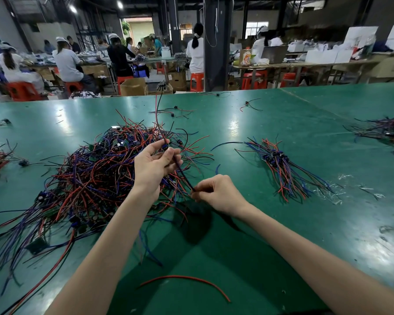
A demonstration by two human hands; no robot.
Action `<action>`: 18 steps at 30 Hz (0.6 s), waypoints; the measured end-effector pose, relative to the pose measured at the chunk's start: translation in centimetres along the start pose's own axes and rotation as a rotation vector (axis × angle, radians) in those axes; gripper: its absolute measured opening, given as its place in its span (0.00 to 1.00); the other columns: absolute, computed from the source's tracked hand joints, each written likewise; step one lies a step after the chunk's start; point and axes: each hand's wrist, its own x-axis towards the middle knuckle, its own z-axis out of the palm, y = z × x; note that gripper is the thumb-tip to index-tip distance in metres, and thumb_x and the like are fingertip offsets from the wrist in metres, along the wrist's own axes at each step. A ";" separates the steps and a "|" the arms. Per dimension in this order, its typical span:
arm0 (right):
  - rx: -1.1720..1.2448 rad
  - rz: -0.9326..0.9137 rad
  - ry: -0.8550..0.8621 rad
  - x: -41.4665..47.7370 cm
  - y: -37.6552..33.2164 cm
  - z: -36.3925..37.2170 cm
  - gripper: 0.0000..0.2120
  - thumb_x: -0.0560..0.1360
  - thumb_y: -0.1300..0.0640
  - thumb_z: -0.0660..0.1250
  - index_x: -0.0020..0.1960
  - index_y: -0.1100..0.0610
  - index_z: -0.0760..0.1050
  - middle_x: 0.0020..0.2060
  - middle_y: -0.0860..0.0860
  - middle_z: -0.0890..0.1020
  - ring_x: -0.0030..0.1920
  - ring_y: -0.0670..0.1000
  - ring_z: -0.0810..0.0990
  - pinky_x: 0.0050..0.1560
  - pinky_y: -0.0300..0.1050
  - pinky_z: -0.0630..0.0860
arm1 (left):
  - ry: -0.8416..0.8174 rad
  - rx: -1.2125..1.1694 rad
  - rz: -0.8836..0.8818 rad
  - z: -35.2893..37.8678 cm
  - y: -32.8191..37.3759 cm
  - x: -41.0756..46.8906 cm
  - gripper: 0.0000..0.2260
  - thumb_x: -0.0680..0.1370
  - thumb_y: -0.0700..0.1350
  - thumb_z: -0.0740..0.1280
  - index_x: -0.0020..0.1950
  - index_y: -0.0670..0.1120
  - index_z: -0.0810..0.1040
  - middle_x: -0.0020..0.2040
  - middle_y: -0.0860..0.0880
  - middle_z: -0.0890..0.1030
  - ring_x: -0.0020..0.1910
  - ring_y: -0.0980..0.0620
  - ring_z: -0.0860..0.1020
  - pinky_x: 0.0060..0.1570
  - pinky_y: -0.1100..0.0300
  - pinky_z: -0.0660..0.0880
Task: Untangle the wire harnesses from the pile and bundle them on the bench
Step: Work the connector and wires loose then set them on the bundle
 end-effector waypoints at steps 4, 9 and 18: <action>-0.103 -0.077 -0.008 -0.2 0.0 -0.1 0.06 0.72 0.64 0.70 0.48 0.60 0.84 0.39 0.56 0.85 0.39 0.52 0.82 0.47 0.46 0.78 | -0.002 0.006 -0.010 -0.1 -0.1 0.0 0.12 0.79 0.33 0.62 0.62 0.36 0.71 0.43 0.41 0.80 0.33 0.50 0.79 0.38 0.61 0.81; -0.266 -0.098 0.028 -0.3 -0.3 -0.2 0.08 0.77 0.54 0.66 0.45 0.58 0.81 0.36 0.54 0.83 0.38 0.55 0.79 0.44 0.49 0.76 | 0.010 -0.069 -0.021 -0.6 0.3 0.4 0.07 0.80 0.33 0.61 0.56 0.40 0.72 0.43 0.42 0.78 0.38 0.49 0.78 0.42 0.58 0.82; -0.305 -0.049 0.008 -0.1 -0.1 -0.7 0.06 0.77 0.61 0.65 0.50 0.59 0.80 0.38 0.57 0.84 0.42 0.59 0.79 0.47 0.51 0.76 | 0.008 -0.104 -0.026 -0.8 0.3 0.5 0.07 0.80 0.33 0.60 0.55 0.41 0.73 0.43 0.42 0.78 0.39 0.48 0.77 0.41 0.59 0.81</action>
